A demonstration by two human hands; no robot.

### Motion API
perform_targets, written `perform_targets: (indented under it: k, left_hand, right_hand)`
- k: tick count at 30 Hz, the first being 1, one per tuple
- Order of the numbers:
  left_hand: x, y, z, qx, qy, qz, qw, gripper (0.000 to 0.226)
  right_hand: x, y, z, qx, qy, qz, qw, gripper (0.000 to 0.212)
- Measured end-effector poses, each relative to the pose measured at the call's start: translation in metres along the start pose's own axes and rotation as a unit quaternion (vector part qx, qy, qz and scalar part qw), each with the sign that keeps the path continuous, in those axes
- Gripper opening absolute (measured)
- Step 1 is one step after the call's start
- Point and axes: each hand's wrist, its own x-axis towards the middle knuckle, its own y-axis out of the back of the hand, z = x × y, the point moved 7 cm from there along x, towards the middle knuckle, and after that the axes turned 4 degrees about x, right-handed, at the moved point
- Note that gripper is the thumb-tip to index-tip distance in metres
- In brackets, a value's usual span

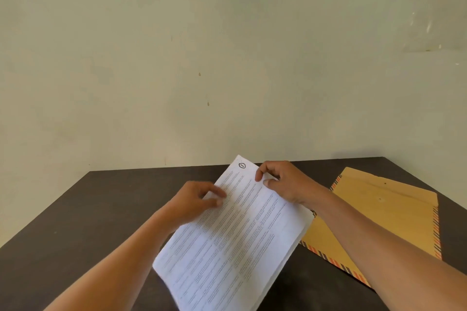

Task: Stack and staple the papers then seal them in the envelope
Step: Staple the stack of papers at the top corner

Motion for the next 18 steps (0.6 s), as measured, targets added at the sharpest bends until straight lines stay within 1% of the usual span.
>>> perform_targets:
  k: [1, 2, 3, 5, 7, 9, 15, 18]
  left_hand:
    - [-0.004, -0.004, -0.008, 0.040, 0.010, -0.032, 0.999, 0.010]
    - [-0.007, -0.005, -0.016, 0.067, 0.022, -0.046, 0.996, 0.011]
    - [-0.008, -0.004, -0.024, 0.077, 0.033, -0.045, 0.995, 0.012]
    - [-0.011, 0.000, -0.032, 0.072, 0.048, -0.013, 0.996, 0.017]
    - [-0.010, 0.002, -0.034, 0.072, 0.046, 0.011, 0.996, 0.018]
    - [-0.008, -0.001, -0.034, 0.090, 0.041, 0.018, 0.995, 0.018]
    - [-0.006, -0.011, -0.060, 0.188, 0.044, 0.001, 0.981, 0.017]
    - [-0.012, -0.021, -0.077, 0.234, 0.047, -0.013, 0.971, 0.022]
  right_hand:
    - [-0.002, 0.003, 0.003, -0.001, -0.009, 0.006, 1.000, 0.030]
    - [-0.004, 0.004, 0.007, -0.004, -0.023, 0.007, 1.000, 0.027]
    - [-0.005, 0.005, 0.013, -0.009, -0.039, 0.002, 0.999, 0.024]
    - [-0.009, 0.000, 0.023, -0.039, -0.066, -0.024, 0.997, 0.021]
    - [-0.011, -0.004, 0.030, -0.069, -0.082, -0.036, 0.994, 0.021]
    - [-0.013, -0.008, 0.035, -0.079, -0.093, -0.036, 0.992, 0.021]
    - [-0.020, -0.040, 0.052, -0.126, -0.108, -0.062, 0.984, 0.020]
    - [-0.025, -0.062, 0.069, -0.170, -0.116, -0.076, 0.976, 0.019]
